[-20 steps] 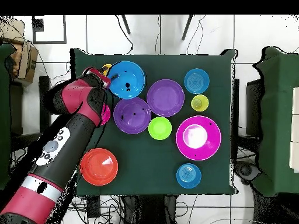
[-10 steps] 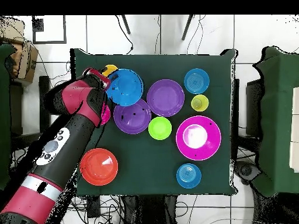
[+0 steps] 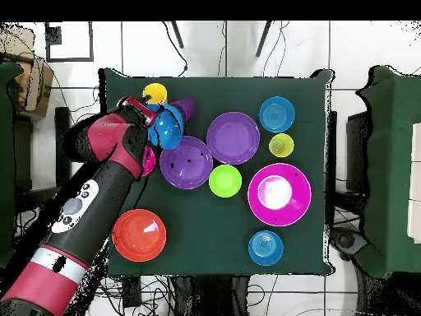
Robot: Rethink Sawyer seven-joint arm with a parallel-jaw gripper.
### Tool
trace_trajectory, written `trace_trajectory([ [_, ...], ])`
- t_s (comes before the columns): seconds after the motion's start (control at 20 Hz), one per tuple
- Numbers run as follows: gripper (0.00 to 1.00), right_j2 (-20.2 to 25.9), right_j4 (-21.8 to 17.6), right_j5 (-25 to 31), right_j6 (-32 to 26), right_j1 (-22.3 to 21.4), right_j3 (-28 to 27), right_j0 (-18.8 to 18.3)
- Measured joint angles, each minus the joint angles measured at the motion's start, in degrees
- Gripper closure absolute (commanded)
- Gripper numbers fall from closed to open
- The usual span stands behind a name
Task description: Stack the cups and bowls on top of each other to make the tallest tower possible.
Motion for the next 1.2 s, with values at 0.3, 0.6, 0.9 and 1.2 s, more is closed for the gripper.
trace_trajectory([
  [0.3, 0.0, 0.0, 0.2, 0.0, 0.0, 0.1, 0.0, 0.0],
  [0.6, 0.0, 0.0, 0.2, 0.0, 0.0, 0.1, 0.0, 0.0],
  [0.9, 0.0, 0.0, 0.2, 0.0, 0.0, 0.1, 0.0, 0.0],
  [1.2, 1.0, 0.0, 0.3, 0.0, 0.0, 0.1, 0.0, 0.1],
])
